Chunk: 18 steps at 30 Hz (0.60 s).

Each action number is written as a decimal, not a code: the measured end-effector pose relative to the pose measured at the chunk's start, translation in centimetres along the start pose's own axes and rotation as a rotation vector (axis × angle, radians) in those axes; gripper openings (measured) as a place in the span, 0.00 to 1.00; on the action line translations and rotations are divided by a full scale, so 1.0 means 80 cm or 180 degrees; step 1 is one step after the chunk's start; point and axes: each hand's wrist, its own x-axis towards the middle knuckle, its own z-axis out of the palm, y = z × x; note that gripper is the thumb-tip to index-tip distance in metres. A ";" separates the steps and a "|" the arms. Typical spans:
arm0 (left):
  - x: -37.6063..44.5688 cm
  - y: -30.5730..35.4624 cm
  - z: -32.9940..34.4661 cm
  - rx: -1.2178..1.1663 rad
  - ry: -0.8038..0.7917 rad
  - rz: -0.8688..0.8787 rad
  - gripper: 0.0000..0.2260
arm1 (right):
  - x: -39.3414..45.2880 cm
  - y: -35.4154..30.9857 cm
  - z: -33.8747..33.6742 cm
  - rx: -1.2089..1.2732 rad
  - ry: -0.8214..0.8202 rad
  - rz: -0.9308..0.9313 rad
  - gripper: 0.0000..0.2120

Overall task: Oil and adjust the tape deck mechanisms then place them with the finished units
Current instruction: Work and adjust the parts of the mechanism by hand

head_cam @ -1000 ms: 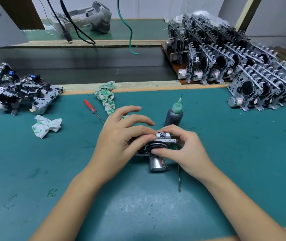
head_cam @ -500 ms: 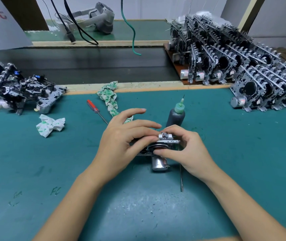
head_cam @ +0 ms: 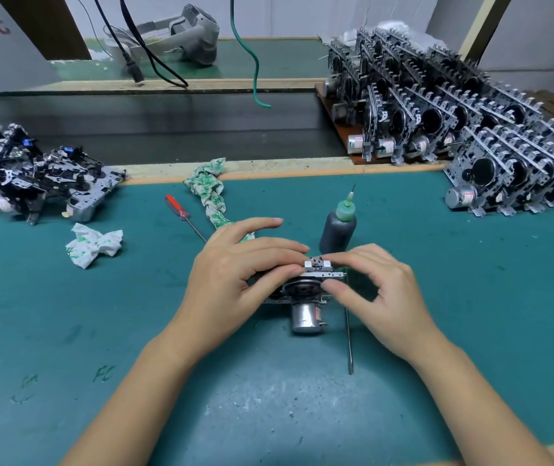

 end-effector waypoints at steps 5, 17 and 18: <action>-0.002 0.001 0.000 -0.0060 0.0011 -0.0024 0.10 | -0.003 0.009 -0.001 -0.0371 0.0154 -0.0663 0.19; -0.004 0.005 -0.001 -0.0102 0.0013 -0.0102 0.11 | -0.003 0.014 -0.010 -0.0275 0.0006 -0.0481 0.19; -0.004 0.005 -0.001 -0.0094 0.0003 -0.0094 0.11 | -0.003 0.014 -0.009 -0.0318 -0.0003 -0.0513 0.19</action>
